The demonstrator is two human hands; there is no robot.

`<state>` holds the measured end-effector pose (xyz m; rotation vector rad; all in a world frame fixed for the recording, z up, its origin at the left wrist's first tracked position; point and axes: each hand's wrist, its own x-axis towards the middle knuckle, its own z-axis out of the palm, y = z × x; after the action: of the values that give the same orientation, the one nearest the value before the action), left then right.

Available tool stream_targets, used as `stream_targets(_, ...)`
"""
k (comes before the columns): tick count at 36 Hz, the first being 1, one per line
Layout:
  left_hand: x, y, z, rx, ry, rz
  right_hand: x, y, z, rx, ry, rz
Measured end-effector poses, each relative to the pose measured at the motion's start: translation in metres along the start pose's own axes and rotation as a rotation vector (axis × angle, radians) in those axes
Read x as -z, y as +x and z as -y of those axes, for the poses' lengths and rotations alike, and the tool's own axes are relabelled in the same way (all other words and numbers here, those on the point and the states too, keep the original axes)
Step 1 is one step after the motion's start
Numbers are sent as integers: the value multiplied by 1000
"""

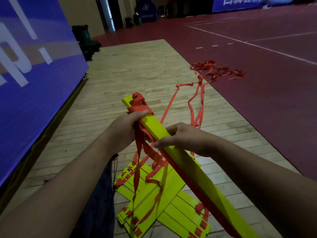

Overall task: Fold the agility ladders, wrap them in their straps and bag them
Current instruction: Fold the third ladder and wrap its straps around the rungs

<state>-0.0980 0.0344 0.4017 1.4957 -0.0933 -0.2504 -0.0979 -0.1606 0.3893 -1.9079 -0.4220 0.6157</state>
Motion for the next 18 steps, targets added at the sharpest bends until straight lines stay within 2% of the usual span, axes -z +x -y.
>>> stream_targets(4, 4, -1, -5, -25, 118, 2, -1, -2, -3, 22, 188, 49)
stream_targets(7, 14, 0, -2, 79, 278, 74, 1, -5, -1, 40, 232, 72)
stream_targets(11, 26, -2, 8, 213, 595, 194, 7, -7, 1, 33, 148, -90)
stream_targets(13, 29, -4, 11, 244, 676, 214, 12, -6, -4, 12, 102, -175)
stream_targets(15, 29, -4, 10, 209, 652, 189, 17, -4, -9, -8, 2, -243)
stream_targets(18, 16, -4, -7, 41, 481, 120, 27, -1, -12, -9, -124, -314)
